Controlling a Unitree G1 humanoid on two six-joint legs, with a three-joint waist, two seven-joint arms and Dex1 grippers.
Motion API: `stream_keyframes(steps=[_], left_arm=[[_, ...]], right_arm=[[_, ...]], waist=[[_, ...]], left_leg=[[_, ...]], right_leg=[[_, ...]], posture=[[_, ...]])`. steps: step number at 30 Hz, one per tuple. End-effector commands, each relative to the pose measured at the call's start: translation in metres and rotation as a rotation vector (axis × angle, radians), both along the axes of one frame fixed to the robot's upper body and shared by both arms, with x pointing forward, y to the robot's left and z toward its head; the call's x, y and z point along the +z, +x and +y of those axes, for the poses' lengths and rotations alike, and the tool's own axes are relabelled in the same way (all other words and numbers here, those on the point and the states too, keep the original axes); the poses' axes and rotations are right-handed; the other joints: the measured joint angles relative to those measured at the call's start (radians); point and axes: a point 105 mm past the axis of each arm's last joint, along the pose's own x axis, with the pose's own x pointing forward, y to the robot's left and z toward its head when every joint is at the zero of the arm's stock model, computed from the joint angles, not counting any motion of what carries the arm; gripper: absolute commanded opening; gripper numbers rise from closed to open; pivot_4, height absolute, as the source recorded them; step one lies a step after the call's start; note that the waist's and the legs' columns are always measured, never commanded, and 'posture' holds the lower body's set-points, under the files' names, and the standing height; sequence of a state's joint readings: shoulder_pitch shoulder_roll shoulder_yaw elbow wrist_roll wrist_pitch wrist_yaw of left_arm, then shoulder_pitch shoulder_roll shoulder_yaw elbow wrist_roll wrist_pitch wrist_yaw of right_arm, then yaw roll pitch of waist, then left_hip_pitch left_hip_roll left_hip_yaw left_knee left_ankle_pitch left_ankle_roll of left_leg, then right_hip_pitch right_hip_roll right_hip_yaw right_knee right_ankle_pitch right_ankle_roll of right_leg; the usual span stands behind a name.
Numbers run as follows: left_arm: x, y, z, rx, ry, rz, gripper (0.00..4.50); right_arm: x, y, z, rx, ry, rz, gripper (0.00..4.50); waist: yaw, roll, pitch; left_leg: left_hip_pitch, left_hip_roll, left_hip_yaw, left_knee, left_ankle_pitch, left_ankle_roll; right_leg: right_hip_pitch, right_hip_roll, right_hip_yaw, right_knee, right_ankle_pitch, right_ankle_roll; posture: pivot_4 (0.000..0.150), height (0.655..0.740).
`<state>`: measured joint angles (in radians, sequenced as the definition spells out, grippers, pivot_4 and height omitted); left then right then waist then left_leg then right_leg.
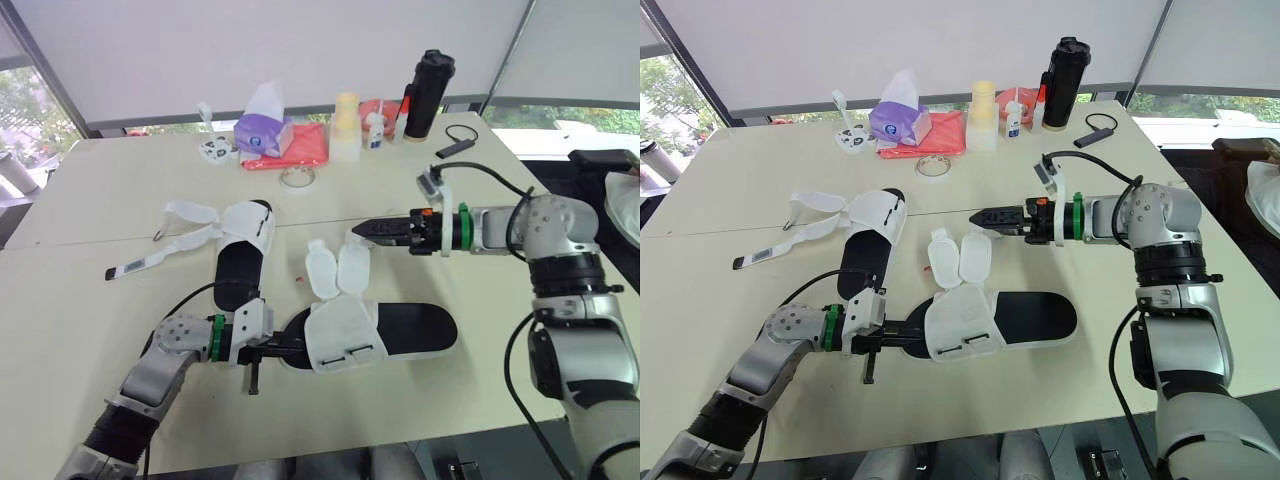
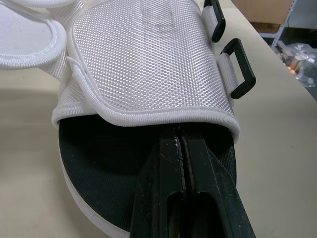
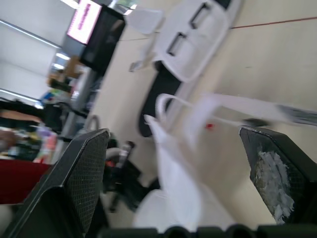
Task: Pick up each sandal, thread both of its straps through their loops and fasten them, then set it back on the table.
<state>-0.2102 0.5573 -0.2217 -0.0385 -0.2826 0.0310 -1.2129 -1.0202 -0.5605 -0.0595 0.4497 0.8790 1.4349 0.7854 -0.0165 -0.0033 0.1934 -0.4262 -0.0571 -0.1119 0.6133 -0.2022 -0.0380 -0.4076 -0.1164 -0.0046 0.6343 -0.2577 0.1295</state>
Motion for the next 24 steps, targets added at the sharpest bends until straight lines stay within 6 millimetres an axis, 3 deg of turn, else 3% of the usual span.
stream_keyframes(steps=[1,8,19,22,24], left_arm=[[-0.002,0.000,-0.001,0.000,0.009,-0.006,0.04],[0.000,0.001,-0.002,0.009,0.005,-0.015,0.04],[0.000,0.001,-0.003,0.019,0.003,-0.021,0.04],[0.000,0.000,-0.003,0.021,0.003,-0.022,0.00],[0.000,0.000,-0.003,0.021,0.002,-0.022,0.00]], right_arm=[[0.011,0.002,0.006,0.008,0.067,0.036,4.50],[0.007,0.005,0.015,0.009,0.112,0.156,4.50],[0.000,0.018,0.028,-0.029,0.098,0.160,4.50],[0.000,0.019,0.029,-0.032,0.100,0.153,3.70],[0.005,0.017,0.028,-0.023,0.102,0.140,2.72]], waist=[[0.000,0.000,0.000],[-0.001,0.000,0.000],[-0.002,0.000,0.000],[-0.002,0.000,0.000],[-0.002,0.000,0.000]], left_leg=[[0.000,0.000,0.000,0.000,0.000,0.000],[0.000,0.000,0.000,0.000,0.000,0.000],[0.001,-0.001,0.000,0.001,0.000,-0.001],[0.001,-0.001,0.000,0.001,0.000,-0.001],[0.001,-0.001,0.000,0.001,0.001,-0.001]], right_leg=[[0.000,0.000,0.000,0.000,0.000,0.000],[0.000,0.000,0.000,0.001,0.000,0.000],[0.000,0.000,0.000,0.004,0.000,0.001],[-0.001,0.000,0.000,0.006,0.000,0.000],[-0.001,0.000,0.000,0.007,0.000,0.000]], posture=[[0.150,0.7400],[0.150,0.7400],[0.150,0.7400],[0.150,0.7400],[0.150,0.7400]])
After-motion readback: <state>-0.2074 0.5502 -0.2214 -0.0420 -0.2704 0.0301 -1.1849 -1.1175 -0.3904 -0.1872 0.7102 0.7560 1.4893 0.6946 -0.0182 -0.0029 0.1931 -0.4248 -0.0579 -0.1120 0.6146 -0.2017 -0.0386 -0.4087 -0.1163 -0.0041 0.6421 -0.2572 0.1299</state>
